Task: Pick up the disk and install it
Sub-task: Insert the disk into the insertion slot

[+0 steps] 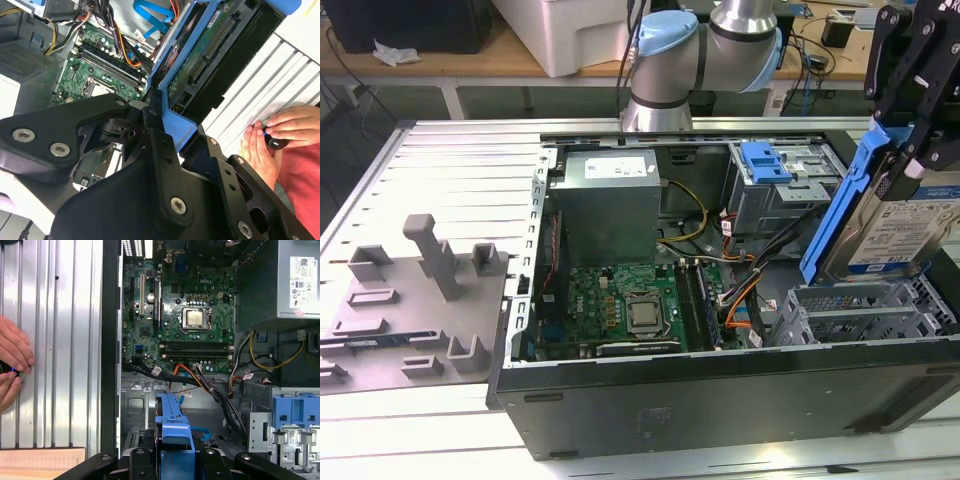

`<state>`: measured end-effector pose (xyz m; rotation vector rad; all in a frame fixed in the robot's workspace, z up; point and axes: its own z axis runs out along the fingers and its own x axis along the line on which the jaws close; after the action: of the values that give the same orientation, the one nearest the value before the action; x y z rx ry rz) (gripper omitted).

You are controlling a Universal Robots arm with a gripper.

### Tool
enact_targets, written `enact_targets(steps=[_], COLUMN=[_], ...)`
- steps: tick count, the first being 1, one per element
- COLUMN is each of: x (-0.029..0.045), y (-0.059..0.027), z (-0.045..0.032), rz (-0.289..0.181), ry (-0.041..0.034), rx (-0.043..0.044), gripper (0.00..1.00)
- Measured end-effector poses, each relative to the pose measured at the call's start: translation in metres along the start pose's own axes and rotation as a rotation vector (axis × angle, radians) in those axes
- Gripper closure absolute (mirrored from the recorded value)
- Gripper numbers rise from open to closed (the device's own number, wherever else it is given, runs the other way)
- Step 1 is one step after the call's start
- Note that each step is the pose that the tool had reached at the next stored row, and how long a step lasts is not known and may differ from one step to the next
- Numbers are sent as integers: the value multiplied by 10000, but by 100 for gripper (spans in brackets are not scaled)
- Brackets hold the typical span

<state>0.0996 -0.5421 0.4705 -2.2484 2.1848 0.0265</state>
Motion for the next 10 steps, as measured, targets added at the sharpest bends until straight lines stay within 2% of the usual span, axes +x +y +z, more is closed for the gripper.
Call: enact_targets(steps=[10], x=[15], y=[0], z=[59], rz=[-1], ry=[0], rx=[-1], gripper=[63])
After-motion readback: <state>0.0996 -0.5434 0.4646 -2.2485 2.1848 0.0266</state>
